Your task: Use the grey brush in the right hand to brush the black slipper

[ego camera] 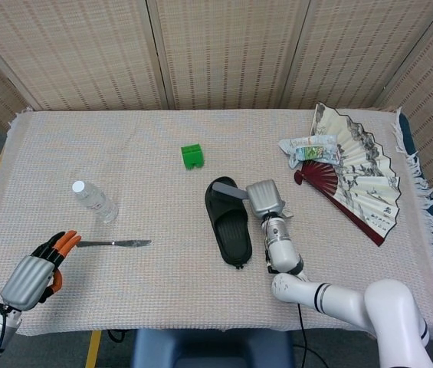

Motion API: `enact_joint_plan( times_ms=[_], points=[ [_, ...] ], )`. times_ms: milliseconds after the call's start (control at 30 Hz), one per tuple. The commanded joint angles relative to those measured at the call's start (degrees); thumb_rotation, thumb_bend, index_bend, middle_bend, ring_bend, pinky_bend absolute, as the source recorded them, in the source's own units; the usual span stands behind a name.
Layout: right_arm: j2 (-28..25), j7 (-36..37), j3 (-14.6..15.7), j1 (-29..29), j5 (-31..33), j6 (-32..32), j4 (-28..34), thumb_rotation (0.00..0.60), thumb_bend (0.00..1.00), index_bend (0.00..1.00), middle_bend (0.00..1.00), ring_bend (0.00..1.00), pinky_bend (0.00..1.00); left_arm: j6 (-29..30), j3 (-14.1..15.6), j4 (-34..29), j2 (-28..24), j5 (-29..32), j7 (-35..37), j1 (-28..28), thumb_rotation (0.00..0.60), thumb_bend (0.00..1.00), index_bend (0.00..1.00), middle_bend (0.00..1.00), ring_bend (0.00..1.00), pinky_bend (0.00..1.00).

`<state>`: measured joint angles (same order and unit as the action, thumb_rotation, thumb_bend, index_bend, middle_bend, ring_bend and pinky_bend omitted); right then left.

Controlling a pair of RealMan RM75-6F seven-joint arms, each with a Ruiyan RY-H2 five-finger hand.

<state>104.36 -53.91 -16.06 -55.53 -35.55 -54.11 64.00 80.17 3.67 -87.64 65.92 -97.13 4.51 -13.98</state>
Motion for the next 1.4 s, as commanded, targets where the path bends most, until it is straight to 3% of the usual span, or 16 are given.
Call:
enact_joint_plan(
  times_ms=[33,400,833,1167,1400],
  points=[
    [-1.87,-0.02,0.99,1.11,-0.04,-0.98,2.04,0.600,0.55,0.88,0.77,0.81,1.00,0.24,0.17,-0.15,0.14,-0.36,-0.46,0.11,0.600,1.00,0.00,0.00,0.01,0.22],
    [-8.57,2.34,4.14,4.93,-1.46,-2.37,8.07,0.600,0.55,0.88,0.77,0.81,1.00,-0.11,0.37,-0.43,0.43,-0.67,-1.37,-0.03,0.600,1.00,0.00,0.00,0.01,0.22],
    [-2.83,0.23,1.94,-0.28,1.58,-0.61,3.74,0.600,0.55,0.88,0.77,0.81,1.00,0.68,-0.09,0.05,0.14,-0.06,-0.41,0.22,0.600,1.00,0.00,0.00,0.01,0.22],
    [-2.34,0.08,3.07,-0.20,1.49,-0.96,3.10,0.600,0.55,0.88,0.77,0.81,1.00,1.03,0.00,0.07,0.11,-0.20,-0.47,0.43,0.600,1.00,0.00,0.00,0.01,0.22],
    [-8.56,3.00,6.66,4.43,-2.65,-3.81,9.32,0.600,0.55,0.88,0.77,0.81,1.00,0.92,0.28,-0.22,0.45,-0.61,-1.69,0.53,0.600,1.00,0.00,0.00,0.01,0.22]
  ],
)
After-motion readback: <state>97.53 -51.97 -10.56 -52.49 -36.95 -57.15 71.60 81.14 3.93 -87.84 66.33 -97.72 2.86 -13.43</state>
